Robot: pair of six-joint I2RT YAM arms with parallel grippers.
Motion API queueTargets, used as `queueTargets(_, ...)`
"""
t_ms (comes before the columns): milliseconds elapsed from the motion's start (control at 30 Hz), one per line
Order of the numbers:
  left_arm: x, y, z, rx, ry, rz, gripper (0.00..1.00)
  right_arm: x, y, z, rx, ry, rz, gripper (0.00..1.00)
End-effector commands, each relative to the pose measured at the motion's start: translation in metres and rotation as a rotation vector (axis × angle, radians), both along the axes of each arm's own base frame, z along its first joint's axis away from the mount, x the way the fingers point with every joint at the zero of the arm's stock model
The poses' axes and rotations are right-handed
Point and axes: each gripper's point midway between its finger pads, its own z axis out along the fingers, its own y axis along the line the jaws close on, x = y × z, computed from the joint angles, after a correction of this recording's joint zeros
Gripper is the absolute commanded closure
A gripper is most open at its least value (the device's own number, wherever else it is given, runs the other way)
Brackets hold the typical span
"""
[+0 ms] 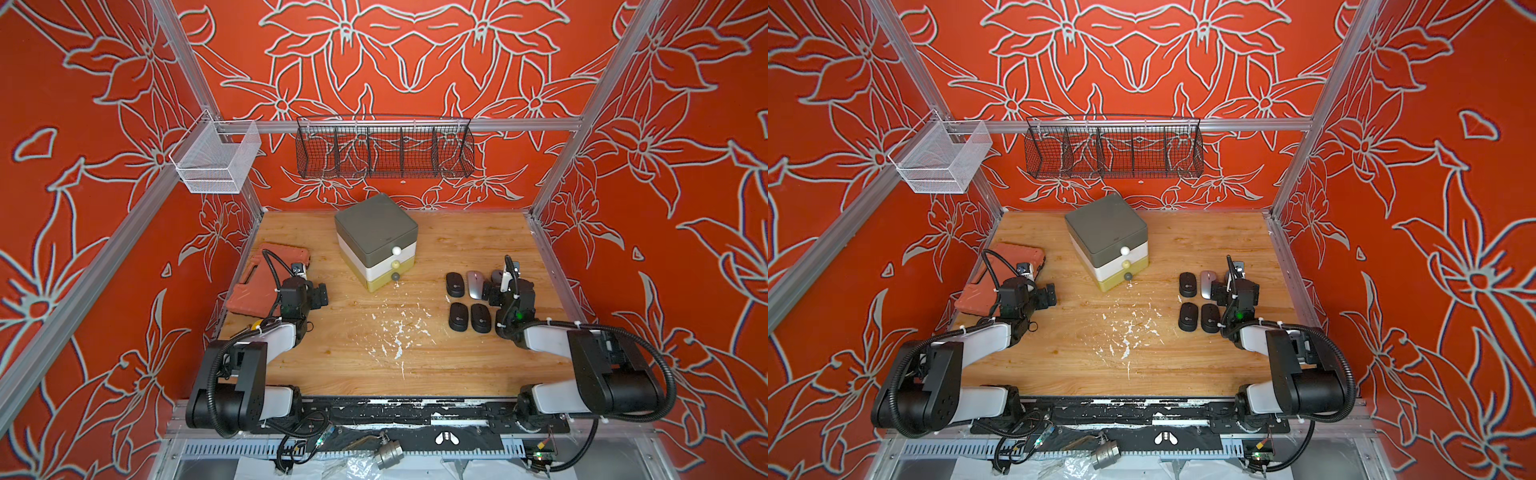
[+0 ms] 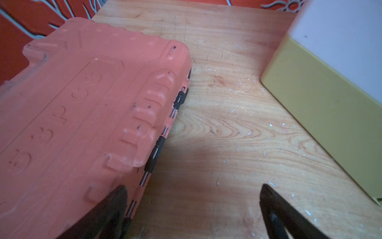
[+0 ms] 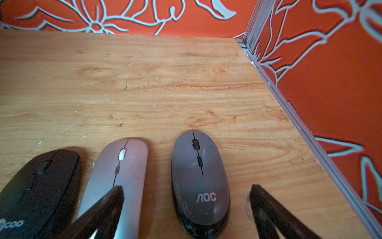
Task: Take the mice out of the drawer
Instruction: Reset both arms
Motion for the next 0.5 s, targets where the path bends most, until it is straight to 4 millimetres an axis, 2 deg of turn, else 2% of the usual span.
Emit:
queueTargets(0,0.0051,-0.0008,0.0085,-0.012,-0.035,-0.004,0.03,0.0041,0.0019,0.0103,-0.012,-0.035,0.024,0.02)
queueTargets(467,0.0055,-0.0018,0.0084,-0.008,-0.034,-0.007,0.03,0.0040,0.0019,0.0096,-0.012,-0.034,0.024,0.02)
